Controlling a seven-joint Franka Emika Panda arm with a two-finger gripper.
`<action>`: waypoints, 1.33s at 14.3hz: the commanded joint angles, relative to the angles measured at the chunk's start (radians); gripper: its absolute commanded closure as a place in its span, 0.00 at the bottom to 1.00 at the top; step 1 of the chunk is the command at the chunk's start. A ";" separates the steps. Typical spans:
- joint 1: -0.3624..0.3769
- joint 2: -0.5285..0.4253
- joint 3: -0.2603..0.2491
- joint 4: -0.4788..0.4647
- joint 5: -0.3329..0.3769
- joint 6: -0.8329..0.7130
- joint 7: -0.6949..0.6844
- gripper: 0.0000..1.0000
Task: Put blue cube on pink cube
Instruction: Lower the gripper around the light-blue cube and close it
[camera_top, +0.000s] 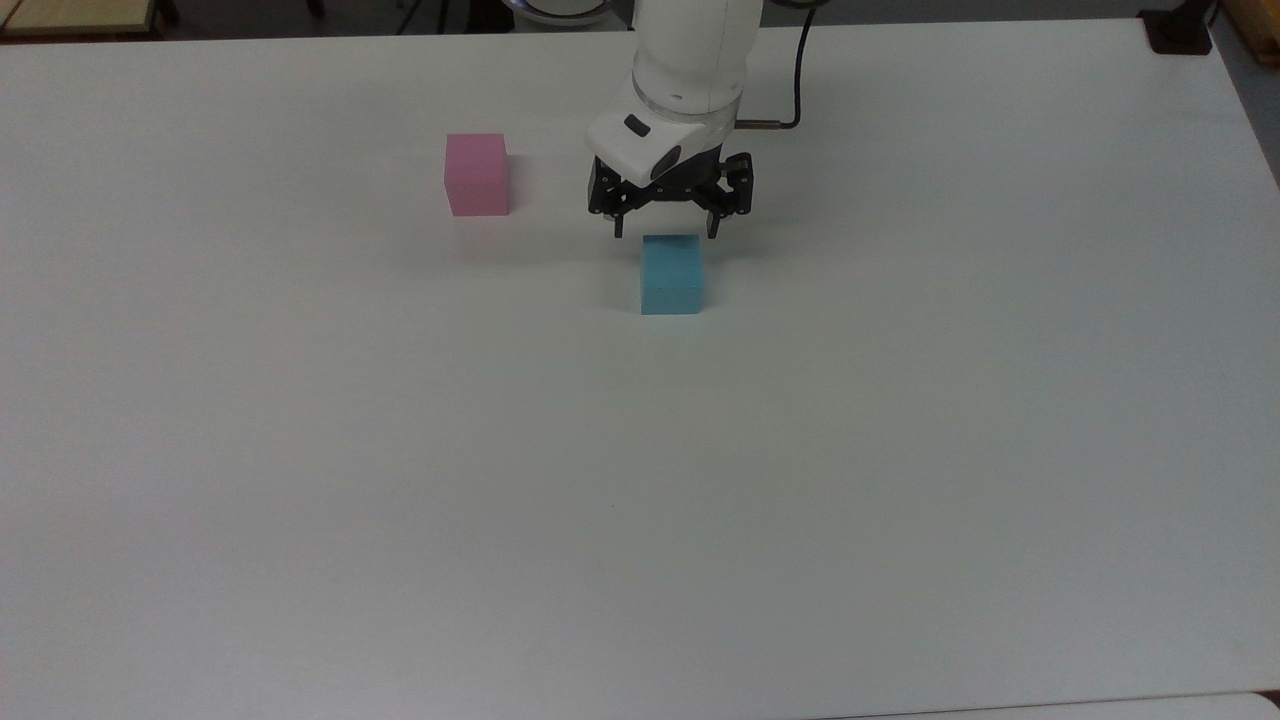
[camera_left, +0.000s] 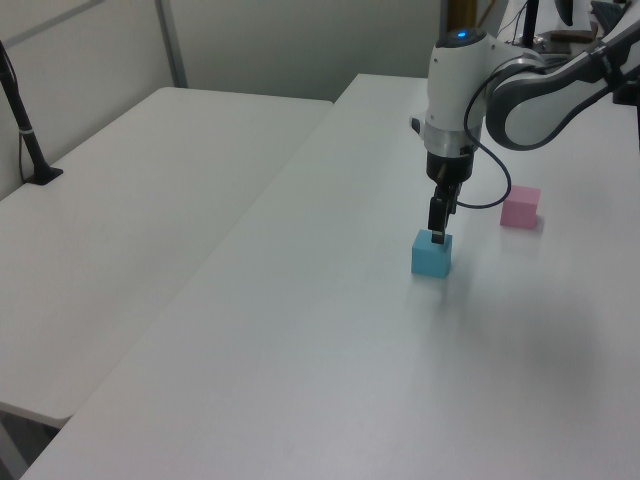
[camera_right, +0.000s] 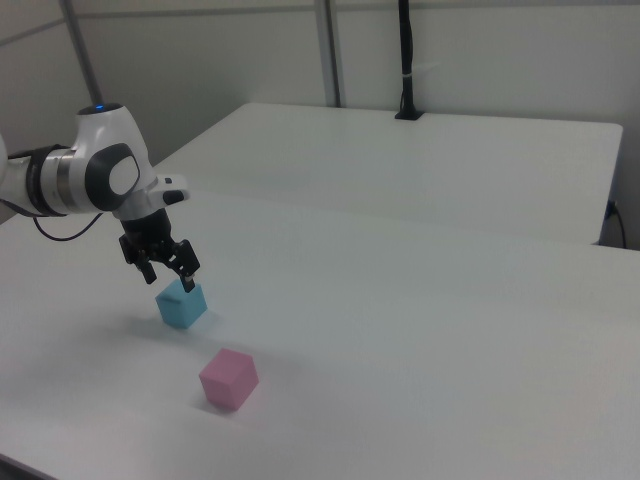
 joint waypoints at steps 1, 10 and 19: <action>0.020 0.028 -0.009 0.001 -0.027 0.026 0.031 0.00; 0.038 0.074 -0.009 0.004 -0.102 0.055 0.113 0.00; 0.038 0.077 -0.007 0.018 -0.116 0.052 0.151 0.45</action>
